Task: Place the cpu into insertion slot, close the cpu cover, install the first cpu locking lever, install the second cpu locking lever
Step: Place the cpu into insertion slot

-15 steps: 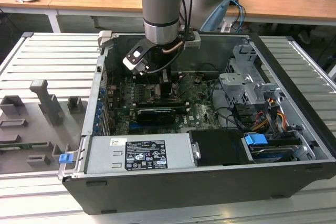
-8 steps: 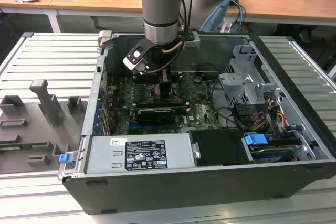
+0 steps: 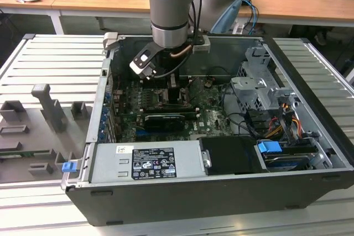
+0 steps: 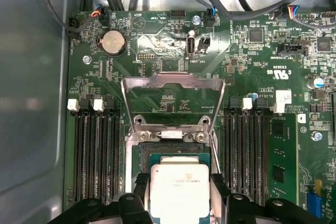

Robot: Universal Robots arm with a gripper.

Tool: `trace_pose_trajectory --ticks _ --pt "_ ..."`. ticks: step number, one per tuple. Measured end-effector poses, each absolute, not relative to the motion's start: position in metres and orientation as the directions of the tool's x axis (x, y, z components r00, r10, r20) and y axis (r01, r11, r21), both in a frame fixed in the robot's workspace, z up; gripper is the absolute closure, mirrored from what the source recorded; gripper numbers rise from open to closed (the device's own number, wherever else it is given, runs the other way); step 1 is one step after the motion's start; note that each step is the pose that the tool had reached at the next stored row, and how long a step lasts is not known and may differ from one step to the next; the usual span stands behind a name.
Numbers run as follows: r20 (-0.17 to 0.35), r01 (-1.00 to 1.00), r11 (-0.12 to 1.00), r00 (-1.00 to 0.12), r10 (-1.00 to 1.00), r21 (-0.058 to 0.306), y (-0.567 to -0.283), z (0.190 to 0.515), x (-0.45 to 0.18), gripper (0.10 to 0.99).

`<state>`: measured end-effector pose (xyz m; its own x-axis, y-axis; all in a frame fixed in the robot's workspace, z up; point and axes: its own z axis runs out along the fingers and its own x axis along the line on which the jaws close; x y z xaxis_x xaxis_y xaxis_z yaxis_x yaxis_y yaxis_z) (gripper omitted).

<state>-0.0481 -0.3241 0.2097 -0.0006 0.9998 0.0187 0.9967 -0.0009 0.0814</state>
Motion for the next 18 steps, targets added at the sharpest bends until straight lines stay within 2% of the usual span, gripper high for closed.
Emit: trace_pose_trajectory --ticks 18 --pt "0.019 0.997 -0.004 0.003 1.000 0.077 -0.320 0.199 -0.044 0.545"
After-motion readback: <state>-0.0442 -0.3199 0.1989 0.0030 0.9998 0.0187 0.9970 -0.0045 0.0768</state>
